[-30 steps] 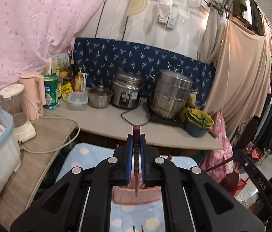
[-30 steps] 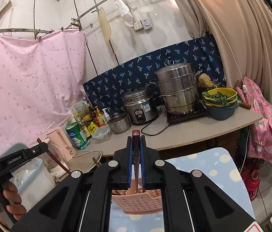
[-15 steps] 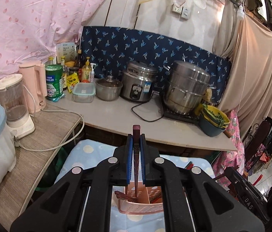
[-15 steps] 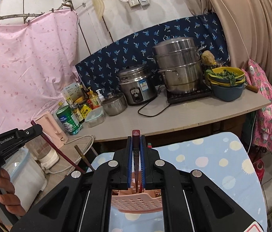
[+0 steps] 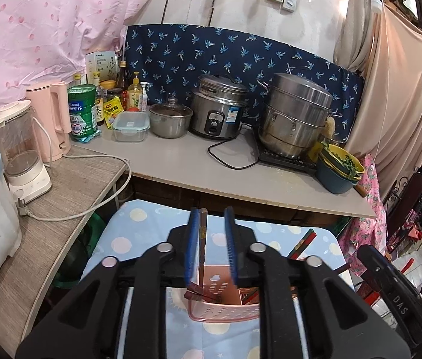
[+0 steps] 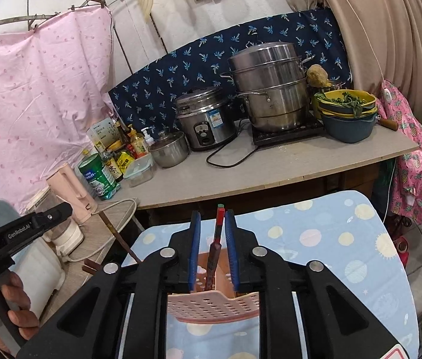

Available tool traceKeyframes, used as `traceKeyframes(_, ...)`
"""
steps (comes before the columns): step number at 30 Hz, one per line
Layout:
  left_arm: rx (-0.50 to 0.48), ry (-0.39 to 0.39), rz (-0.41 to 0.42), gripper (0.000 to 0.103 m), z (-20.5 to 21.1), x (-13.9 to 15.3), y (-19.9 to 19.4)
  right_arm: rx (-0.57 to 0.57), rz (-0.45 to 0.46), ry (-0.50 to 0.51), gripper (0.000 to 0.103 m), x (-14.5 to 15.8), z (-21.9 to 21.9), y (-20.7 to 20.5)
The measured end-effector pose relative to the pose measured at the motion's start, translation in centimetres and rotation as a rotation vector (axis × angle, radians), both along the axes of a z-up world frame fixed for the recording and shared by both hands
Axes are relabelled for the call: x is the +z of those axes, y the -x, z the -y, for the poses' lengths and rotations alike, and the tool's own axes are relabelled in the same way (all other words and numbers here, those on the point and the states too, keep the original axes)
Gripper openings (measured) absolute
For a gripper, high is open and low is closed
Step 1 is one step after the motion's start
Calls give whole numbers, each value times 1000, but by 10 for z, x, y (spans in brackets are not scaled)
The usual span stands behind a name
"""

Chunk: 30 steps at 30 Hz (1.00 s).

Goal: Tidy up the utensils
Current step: 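Open both tools to drop the chopsticks into the basket, then move both tools down and grasp the red chopstick with the right tool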

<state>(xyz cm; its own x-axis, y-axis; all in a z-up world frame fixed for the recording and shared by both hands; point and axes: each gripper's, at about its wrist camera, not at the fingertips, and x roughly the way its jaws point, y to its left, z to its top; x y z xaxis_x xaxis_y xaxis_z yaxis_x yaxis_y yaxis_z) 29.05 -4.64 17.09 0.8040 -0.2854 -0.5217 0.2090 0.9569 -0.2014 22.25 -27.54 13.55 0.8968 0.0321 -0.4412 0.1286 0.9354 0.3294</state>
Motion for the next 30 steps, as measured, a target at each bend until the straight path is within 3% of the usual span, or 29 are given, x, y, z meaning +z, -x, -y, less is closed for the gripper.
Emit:
traceKeyframes(13,-6,-26,15,30,-7,1,40,11,35,40,30,11,-13,48)
traceKeyframes(30,-23,-103,-57,35,-20,-50,114,73,-69,82,30,-45,-53,125)
